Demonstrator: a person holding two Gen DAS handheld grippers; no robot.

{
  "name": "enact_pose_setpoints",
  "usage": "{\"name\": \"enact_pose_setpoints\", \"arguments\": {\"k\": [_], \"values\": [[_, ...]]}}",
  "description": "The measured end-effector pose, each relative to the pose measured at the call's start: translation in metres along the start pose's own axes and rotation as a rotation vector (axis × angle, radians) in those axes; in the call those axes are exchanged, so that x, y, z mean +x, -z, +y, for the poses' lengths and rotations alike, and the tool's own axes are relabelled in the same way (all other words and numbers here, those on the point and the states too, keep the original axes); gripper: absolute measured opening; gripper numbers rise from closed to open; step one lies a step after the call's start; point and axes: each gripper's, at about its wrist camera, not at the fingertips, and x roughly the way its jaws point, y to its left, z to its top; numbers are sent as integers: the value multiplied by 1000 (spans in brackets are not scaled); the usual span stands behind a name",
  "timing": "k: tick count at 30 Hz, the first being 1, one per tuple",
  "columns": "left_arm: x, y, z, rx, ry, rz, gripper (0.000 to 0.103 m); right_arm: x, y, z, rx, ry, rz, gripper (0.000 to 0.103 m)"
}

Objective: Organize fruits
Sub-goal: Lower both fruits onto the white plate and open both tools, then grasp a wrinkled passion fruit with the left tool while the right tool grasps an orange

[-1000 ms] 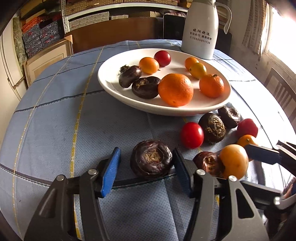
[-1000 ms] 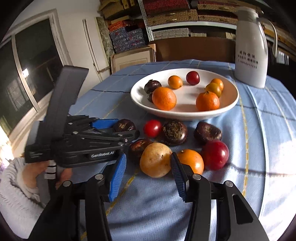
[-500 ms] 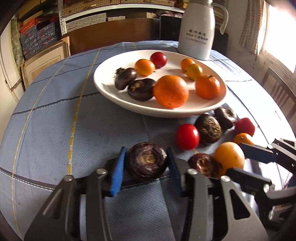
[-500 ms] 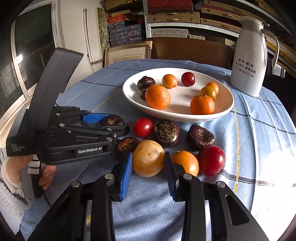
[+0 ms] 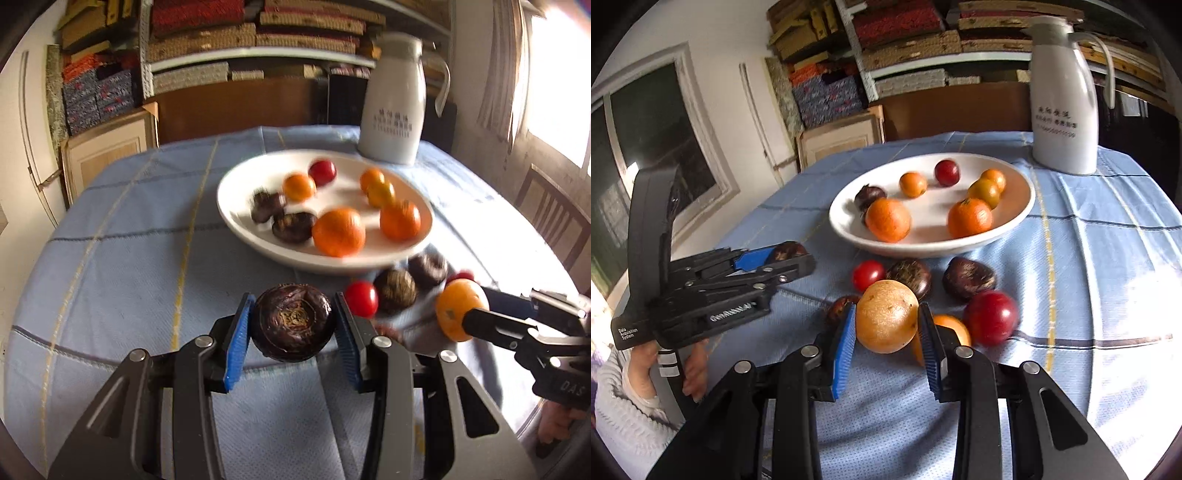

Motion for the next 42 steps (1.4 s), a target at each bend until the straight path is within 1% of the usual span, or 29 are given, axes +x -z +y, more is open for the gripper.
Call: {"name": "enact_pose_setpoints", "arguments": {"k": [4,8,13,14,16,18,20,22,24,25,27,32,35,36,39,42], "values": [[3,-30,7,-29,17,-18,42,-4,-25,-12,45,-6,-41,34],[32,-60,7,-47,26,0,42,12,-62,-23,64,16,-54,34],[67,-67,8,-52,18,29,42,53,-87,-35,123,8,-16,34],[71,-66,9,-51,22,36,44,62,-90,-37,133,2,-6,34],[78,-63,11,-40,14,43,55,73,-91,-38,144,-15,8,35],[80,-62,12,-35,-17,29,74,75,-89,-38,139,-16,14,36],[79,-61,13,-35,-33,20,80,71,-87,-39,139,-9,-1,36],[77,-59,16,-51,-26,17,87,63,-86,-42,163,-26,-23,37],[75,-56,19,-64,-30,13,95,56,-83,-46,176,-26,-39,40],[73,-53,20,-68,-37,12,97,53,-81,-48,179,-19,-46,44],[68,-47,22,-77,-58,10,98,45,-76,-53,195,1,-60,48],[51,-30,29,-107,-75,12,98,29,-60,-71,261,6,-70,50],[40,-20,30,-123,-83,13,98,14,-44,-75,281,32,-85,62],[36,-15,30,-129,-80,18,98,7,-38,-75,281,39,-89,63],[27,-4,30,-146,-82,26,98,-5,-20,-66,243,36,-81,63],[18,8,30,-165,-76,33,98,-11,0,-49,159,45,-53,63]]}}
